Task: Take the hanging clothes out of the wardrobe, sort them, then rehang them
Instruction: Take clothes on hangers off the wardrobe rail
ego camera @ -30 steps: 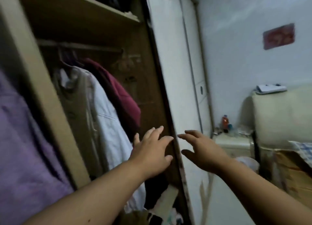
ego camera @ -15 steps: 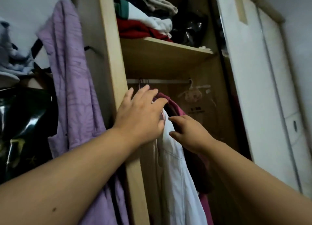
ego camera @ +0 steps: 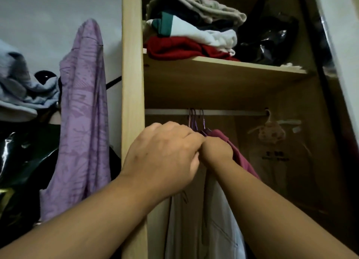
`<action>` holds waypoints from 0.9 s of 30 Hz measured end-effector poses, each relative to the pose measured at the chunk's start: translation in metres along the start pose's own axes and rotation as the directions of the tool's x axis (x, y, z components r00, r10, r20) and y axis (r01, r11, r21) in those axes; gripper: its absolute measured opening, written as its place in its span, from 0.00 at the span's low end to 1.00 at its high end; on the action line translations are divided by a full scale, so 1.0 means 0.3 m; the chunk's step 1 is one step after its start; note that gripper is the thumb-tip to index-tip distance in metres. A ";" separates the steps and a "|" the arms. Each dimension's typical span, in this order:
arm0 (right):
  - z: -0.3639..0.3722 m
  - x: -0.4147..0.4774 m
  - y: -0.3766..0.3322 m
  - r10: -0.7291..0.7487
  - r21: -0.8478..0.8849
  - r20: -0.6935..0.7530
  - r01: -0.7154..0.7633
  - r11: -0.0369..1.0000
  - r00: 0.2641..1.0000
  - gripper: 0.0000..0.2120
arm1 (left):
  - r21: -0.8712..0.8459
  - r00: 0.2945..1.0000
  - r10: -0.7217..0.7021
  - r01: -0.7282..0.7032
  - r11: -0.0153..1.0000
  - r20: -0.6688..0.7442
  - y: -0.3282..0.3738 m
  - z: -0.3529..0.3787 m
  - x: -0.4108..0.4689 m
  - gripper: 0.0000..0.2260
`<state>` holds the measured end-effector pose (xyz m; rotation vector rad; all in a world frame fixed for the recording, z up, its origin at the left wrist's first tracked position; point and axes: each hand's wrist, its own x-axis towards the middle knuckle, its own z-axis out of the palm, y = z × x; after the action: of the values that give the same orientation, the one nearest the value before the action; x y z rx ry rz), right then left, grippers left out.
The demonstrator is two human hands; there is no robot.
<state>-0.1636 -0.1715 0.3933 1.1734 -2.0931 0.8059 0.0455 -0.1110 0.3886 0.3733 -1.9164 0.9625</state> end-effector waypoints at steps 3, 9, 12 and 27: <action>0.002 0.026 0.007 0.006 -0.004 0.010 -0.006 1.000 1.000 0.06 | 0.060 1.000 -0.006 0.005 0.998 0.018 0.006 0.006 -0.001 0.11; -0.023 0.048 0.074 0.017 0.168 -0.059 -0.007 0.986 0.998 0.09 | 0.131 0.996 -0.054 0.045 0.990 0.071 0.018 0.009 0.003 0.09; -0.055 0.063 0.090 0.002 0.154 -0.077 0.009 0.988 0.997 0.08 | 0.161 0.993 -0.070 0.054 0.986 0.095 0.018 0.011 0.004 0.09; -0.250 0.005 0.150 -0.028 0.112 -0.113 0.040 0.993 0.993 0.09 | 0.199 0.987 -0.036 0.004 0.980 0.158 0.019 0.017 0.005 0.08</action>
<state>-0.1884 -0.0973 0.4325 1.1921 -1.9535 0.9634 0.0381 -0.1110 0.3858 0.6016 -1.9615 1.1445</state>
